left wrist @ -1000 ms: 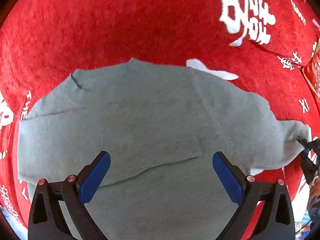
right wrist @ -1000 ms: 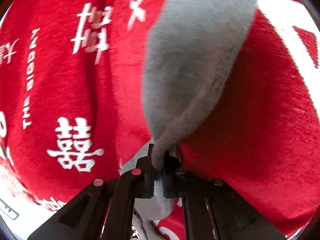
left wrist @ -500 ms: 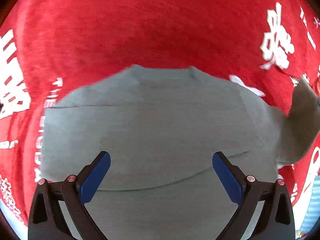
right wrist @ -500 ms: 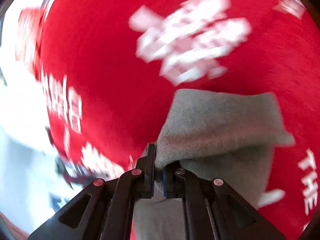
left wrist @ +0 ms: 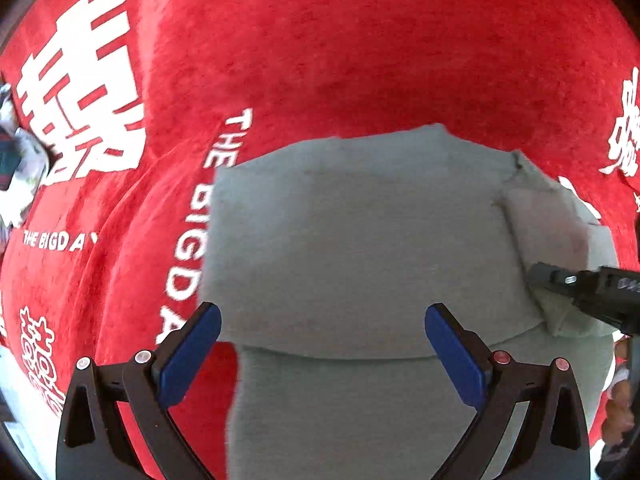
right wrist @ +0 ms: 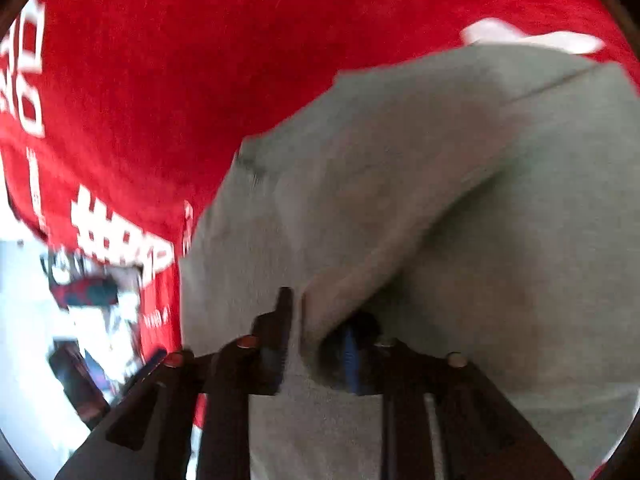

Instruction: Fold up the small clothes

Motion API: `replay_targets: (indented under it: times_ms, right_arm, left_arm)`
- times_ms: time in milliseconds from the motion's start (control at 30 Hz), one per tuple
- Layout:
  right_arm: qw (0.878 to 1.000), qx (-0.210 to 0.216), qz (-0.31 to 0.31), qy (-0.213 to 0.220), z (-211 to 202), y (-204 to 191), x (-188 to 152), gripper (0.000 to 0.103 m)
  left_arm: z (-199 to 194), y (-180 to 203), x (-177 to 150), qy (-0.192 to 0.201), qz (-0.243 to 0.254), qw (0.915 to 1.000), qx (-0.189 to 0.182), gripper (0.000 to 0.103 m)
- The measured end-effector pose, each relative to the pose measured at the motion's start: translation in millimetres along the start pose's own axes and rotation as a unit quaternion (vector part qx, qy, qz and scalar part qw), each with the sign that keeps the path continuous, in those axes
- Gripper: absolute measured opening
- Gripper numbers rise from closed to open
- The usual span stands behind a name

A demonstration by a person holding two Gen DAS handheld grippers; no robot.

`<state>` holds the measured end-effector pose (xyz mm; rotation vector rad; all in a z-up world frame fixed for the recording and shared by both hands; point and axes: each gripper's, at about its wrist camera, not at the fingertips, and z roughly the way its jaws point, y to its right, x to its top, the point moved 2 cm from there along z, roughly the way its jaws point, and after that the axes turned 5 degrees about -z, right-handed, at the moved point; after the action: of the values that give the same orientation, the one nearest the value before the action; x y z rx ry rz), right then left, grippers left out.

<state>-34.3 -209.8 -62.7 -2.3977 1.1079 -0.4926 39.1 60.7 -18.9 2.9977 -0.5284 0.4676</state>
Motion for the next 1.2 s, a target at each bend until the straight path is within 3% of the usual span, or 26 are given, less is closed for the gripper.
replay_targets:
  times_ms: [67, 133, 167, 267, 400, 567, 633, 700, 867, 933, 1033, 1167, 1200]
  right_arm:
    - [0.999, -0.006, 0.02, 0.026, -8.7, 7.0, 7.9, 0.03]
    - [0.999, -0.013, 0.01, 0.046, -11.6, -1.0, 18.7, 0.006]
    - [0.998, -0.021, -0.013, 0.051, -12.6, -11.0, 22.6, 0.006]
    - [0.987, -0.043, -0.146, 0.041, -0.7, -75.2, 25.7, 0.006]
    - [0.953, -0.088, -0.29, -0.016, 44.3, -129.4, -8.6, 0.007]
    - [0.919, -0.146, -0.353, -0.098, 84.3, -130.0, -51.8, 0.018]
    - [0.921, -0.138, -0.352, -0.092, 74.8, -126.8, -58.3, 0.037]
    - [0.933, -0.129, -0.323, -0.087, 56.3, -114.4, -58.7, 0.05]
    - [0.981, -0.098, -0.152, -0.073, 0.0, -39.2, -53.4, 0.051]
    - [0.992, -0.087, -0.071, -0.061, -21.1, -0.8, -52.8, 0.051]
    - [0.997, -0.064, 0.047, -0.024, -48.8, 51.0, -55.0, 0.051]
    - [0.99, -0.017, 0.139, 0.031, -61.7, 82.9, -45.6, 0.05]
    - [0.989, -0.014, 0.145, 0.041, -64.0, 85.2, -41.9, 0.037]
  left_arm:
    - [1.8, -10.6, -1.6, -0.003, -0.006, 1.0, -0.004, 0.102]
    - [1.6, -21.9, -2.2, -0.005, -0.015, 0.9998, -0.014, 0.102]
    - [0.5, -26.7, -2.3, -0.004, -0.02, 0.9996, -0.02, 0.102]
    - [-6.7, -41.7, -0.7, 0.004, -0.034, 0.9984, -0.046, 0.102]
    - [-9.5, -61.4, 2.4, 0.006, -0.056, 0.9966, -0.061, 0.102]
    - [-5.8, -77.2, 2.8, -0.004, -0.081, 0.9941, -0.073, 0.102]
    - [-2.9, -76.1, 1.8, -0.009, -0.078, 0.9939, -0.078, 0.102]
    - [-0.9, -71.2, 1.3, -0.013, -0.073, 0.9935, -0.087, 0.102]
    - [12.9, -44.6, 3.3, -0.043, -0.061, 0.989, -0.128, 0.102]
    - [18.9, -35.1, 5.3, -0.052, -0.063, 0.9869, -0.139, 0.102]
    - [29.6, -24.0, 8.5, -0.066, -0.073, 0.9836, -0.151, 0.102]
    - [36.4, -17.1, 15.3, -0.068, -0.088, 0.9821, -0.152, 0.102]
    - [38.3, -17.1, 17.0, -0.066, -0.092, 0.9823, -0.149, 0.094]
